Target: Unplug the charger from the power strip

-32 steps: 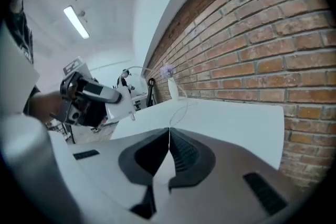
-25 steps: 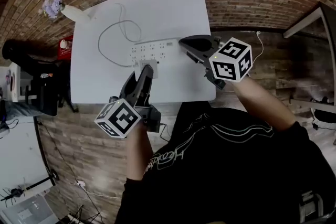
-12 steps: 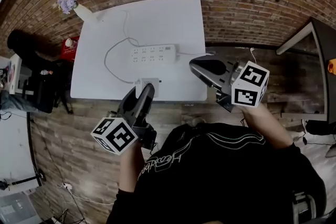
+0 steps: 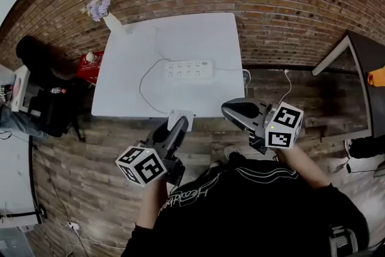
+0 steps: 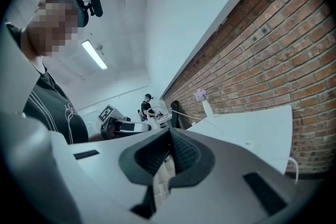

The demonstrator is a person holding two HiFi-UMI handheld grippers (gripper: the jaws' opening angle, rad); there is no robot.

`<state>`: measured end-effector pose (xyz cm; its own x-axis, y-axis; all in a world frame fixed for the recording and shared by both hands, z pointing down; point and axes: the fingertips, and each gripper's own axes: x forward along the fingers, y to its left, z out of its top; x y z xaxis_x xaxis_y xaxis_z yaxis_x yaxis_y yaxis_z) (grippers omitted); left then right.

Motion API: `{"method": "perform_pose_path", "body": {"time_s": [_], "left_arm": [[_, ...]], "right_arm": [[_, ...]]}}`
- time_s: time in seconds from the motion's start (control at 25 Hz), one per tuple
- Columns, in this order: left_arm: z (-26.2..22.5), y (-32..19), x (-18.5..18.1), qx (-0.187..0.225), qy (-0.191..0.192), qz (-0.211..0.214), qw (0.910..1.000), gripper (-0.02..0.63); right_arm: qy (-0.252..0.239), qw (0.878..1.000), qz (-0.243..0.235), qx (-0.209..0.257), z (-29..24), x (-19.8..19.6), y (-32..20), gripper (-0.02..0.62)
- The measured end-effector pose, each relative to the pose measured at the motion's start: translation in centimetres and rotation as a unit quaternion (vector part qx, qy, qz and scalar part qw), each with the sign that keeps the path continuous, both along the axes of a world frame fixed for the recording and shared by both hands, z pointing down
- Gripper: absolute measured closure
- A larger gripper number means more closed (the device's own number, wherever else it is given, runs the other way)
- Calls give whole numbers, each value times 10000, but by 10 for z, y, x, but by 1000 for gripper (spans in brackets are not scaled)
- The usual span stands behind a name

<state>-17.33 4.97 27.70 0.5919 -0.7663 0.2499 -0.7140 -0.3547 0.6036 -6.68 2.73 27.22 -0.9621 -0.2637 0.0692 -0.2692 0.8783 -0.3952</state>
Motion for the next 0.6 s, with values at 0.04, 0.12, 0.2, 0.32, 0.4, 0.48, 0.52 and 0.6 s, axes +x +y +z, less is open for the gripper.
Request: {"method": "perform_pose_path", "body": {"time_s": [0.04,0.12,0.2,0.32,0.4,0.48,0.52,0.6], "left_arm": [[-1,5,-4,14,-3,23,10000,469],[-3,13,-9,59,-21,90,9999,469],[-4,20,-11,119,-8,173,9998,469],[-3,31,-13,164,16,284,9995,469],[-2,35,-16,164,11,320,9994,469],[-2,37,-18,169,15,348,9993,469],[-3,38,-19,173,17,364,9992,469],[-3,38,-21,177,16,391,9991,469]], "right_arm": [[3,10000,13,-3,-1,-4,7,598],[4,10000,58,-12,-2,-12,19,599],[9,10000,98,-12,-1,-18,29,599],[63,9999,80,20,0,-23,43,599],[134,9999,61,73,1,-25,51,598],[182,9998,78,89,1,-28,54,599],[194,9997,90,80,1,-29,55,600],[189,9997,127,33,3,-31,55,599]]}}
